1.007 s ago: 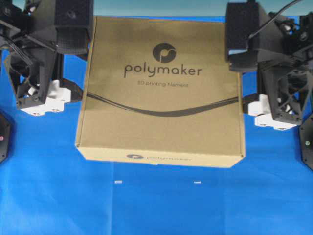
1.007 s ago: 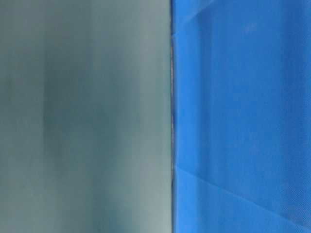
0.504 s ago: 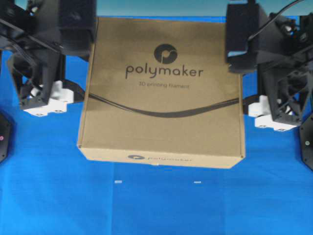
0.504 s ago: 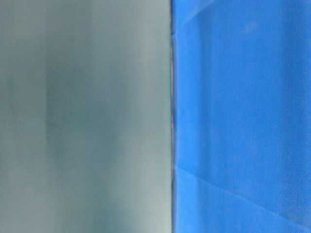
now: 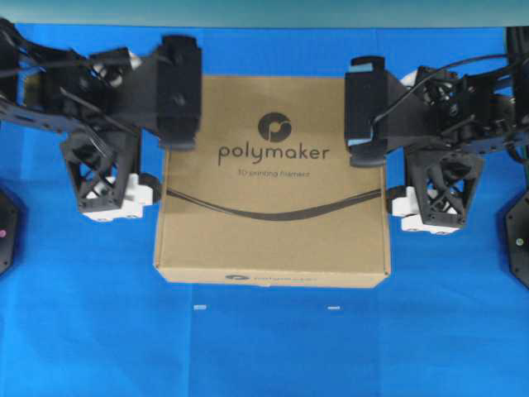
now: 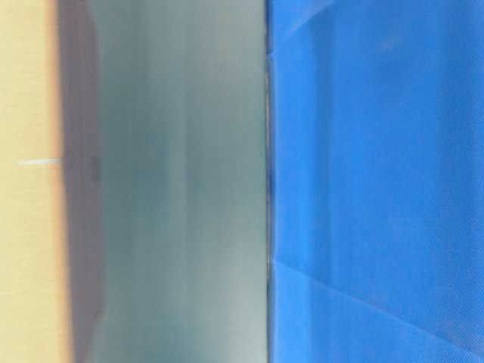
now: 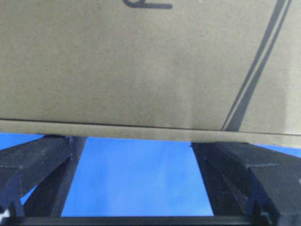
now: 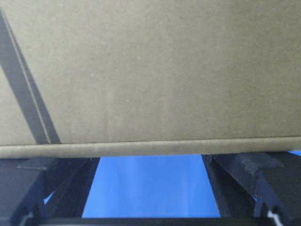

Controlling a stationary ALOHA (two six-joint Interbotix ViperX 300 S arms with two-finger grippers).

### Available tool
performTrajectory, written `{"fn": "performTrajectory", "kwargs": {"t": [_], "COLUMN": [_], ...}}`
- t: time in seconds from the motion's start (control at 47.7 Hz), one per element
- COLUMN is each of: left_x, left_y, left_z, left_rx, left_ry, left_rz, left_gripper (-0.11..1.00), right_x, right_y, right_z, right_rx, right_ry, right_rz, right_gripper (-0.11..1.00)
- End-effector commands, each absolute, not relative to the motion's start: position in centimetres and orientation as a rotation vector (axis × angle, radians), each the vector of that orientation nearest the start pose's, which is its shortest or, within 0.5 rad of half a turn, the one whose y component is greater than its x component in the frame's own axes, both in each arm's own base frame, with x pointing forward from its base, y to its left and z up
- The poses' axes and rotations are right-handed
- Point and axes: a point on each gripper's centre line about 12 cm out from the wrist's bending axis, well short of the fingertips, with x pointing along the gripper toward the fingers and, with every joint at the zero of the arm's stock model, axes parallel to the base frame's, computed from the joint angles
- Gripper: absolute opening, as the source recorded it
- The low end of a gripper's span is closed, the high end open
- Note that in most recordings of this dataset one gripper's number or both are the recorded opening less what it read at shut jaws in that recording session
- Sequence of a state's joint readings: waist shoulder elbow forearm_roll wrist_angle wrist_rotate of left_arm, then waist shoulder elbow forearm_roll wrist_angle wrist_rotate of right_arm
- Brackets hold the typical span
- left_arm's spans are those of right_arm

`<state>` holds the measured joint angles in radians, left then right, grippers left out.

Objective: Lift up the cardboard box by clamping it between your arms.
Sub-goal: 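Lower the clamped box back down onto the table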

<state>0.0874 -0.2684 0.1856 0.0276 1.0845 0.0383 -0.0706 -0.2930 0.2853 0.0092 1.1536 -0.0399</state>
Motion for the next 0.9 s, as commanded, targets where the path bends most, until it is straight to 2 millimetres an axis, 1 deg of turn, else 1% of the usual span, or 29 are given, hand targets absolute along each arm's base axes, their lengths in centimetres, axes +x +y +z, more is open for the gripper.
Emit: {"fn": "performTrajectory", "kwargs": {"t": [0.0, 0.147, 0.189, 0.273, 0.357, 0.42, 0.671, 0.776, 0.881], "left_x": [35.2, 35.7, 35.8, 35.8, 35.7, 35.5, 34.5, 34.7, 35.2], "left_y": [3.5, 3.3, 3.3, 3.3, 3.3, 3.2, 3.3, 3.3, 3.4], "left_z": [35.9, 33.6, 32.8, 31.1, 29.4, 28.3, 23.9, 23.0, 22.2], "left_rx": [-0.001, -0.004, -0.006, -0.004, -0.001, 0.000, -0.004, 0.001, -0.002], "left_ry": [0.905, 0.901, 0.900, 0.889, 0.879, 0.882, 0.952, 0.946, 0.941], "left_rz": [0.088, 0.084, 0.085, 0.084, 0.082, 0.079, 0.079, 0.078, 0.078], "left_gripper": [0.87, 0.87, 0.87, 0.87, 0.87, 0.87, 0.87, 0.87, 0.87], "right_x": [33.4, 33.5, 33.5, 33.5, 33.6, 33.8, 34.6, 34.9, 35.1], "right_y": [-2.2, -2.2, -2.3, -2.3, -2.4, -2.4, -2.5, -2.4, -2.5], "right_z": [32.2, 29.5, 28.5, 27.0, 25.8, 25.2, 21.7, 20.3, 19.3], "right_rx": [0.018, 0.011, 0.014, 0.014, 0.013, 0.013, 0.010, 0.008, 0.007], "right_ry": [1.069, 1.086, 1.091, 1.084, 1.074, 1.058, 1.082, 1.094, 1.102], "right_rz": [-0.038, -0.035, -0.037, -0.038, -0.040, -0.040, -0.039, -0.036, -0.036], "right_gripper": [0.99, 0.99, 0.99, 0.99, 0.99, 0.99, 0.99, 0.99, 0.99]}}
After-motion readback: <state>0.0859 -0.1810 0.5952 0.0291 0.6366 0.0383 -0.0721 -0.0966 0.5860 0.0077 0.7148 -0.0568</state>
